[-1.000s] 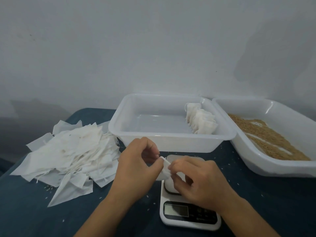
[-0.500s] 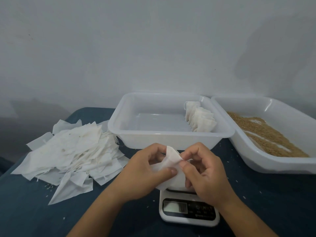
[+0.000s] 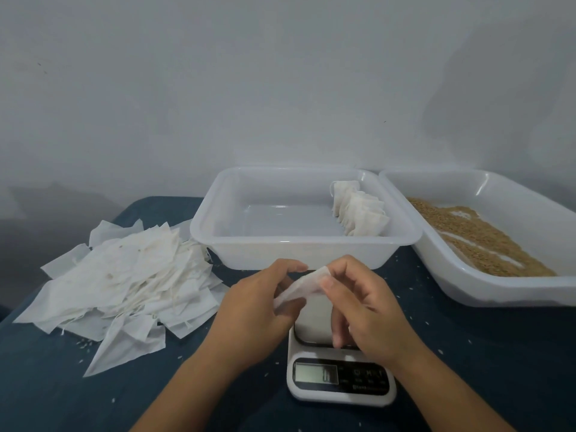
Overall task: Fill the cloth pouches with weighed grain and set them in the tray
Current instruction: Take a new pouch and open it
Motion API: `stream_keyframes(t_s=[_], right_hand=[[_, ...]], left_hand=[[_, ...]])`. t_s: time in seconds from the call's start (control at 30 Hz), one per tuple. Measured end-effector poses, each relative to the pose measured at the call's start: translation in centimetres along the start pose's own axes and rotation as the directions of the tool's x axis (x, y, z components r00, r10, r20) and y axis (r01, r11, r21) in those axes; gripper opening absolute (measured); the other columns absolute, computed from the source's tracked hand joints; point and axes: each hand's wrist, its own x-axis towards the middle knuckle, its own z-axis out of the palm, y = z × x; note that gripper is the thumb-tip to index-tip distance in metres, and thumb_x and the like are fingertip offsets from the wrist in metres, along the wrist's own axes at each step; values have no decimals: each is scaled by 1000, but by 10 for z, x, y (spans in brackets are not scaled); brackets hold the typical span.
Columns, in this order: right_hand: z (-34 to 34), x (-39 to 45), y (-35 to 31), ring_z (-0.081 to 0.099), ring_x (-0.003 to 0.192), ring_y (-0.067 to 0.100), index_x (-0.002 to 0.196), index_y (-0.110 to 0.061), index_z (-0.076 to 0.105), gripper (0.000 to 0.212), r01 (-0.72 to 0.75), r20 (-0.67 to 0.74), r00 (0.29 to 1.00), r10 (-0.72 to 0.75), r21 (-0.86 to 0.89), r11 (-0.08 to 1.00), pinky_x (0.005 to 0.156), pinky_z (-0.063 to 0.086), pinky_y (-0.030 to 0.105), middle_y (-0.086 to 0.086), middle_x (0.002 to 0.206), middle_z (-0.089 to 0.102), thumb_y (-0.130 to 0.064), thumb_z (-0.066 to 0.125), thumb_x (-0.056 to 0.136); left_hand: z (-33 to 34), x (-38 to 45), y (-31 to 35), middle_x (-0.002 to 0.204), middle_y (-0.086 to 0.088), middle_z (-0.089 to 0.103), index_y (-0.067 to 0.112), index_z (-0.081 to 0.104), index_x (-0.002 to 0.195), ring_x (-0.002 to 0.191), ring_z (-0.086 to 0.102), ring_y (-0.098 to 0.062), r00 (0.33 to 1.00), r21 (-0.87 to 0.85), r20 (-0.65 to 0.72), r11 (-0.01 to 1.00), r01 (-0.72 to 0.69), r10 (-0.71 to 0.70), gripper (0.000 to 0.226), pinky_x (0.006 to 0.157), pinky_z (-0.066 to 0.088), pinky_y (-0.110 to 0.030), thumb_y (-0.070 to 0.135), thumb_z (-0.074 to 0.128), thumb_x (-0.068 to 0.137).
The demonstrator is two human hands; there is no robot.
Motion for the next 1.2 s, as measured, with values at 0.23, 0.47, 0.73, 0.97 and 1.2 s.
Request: stream_keyframes(t_s=[0.23, 0.47, 0.73, 0.97, 1.2], right_hand=[[1, -1, -1, 63, 45, 19, 108, -22, 71, 13, 1, 53, 999, 3, -73, 997, 48, 51, 29, 8, 74, 69, -29, 61, 103], [0, -3, -2, 65, 46, 16, 96, -15, 71, 18, 54, -10, 998, -56, -141, 989, 48, 55, 37, -5, 59, 65, -25, 59, 105], [-8, -2, -8, 58, 41, 13, 112, -19, 73, 30, 33, 146, 988, -47, 97, 995, 42, 45, 21, 2, 83, 74, -41, 54, 103], [-13, -4, -16, 65, 54, 13, 107, -30, 76, 35, -19, 356, 934, 30, -35, 999, 51, 50, 23, 2, 83, 71, -50, 48, 107], [-22, -6, -20, 66, 53, 13, 92, -31, 71, 39, -8, 317, 947, 44, -114, 993, 47, 49, 22, -5, 100, 74, -61, 48, 102]], left_hand=[[-3, 0, 3, 97, 22, 71, 40, 64, 113, 91, 68, -6, 1000, -71, -25, 997, 7, -9, 28, 74, 57, -38, 31, 63, 86], [-5, 0, 8, 107, 18, 68, 43, 63, 117, 102, 65, -8, 997, -142, 80, 990, 16, -4, 31, 85, 54, -31, 38, 72, 87], [-23, -3, 14, 131, -10, 65, 19, 57, 142, 114, 66, -28, 804, -720, 593, 482, 499, 53, 53, 88, 56, -39, 34, 70, 92], [-23, 2, 8, 119, -10, 67, 23, 62, 133, 106, 64, -23, 765, -616, 643, 621, 484, 42, 46, 77, 51, -31, 34, 76, 90], [-34, 32, 26, 115, -9, 71, 23, 63, 130, 102, 69, -24, 703, -450, 711, 772, 449, 6, 37, 90, 58, -41, 28, 72, 95]])
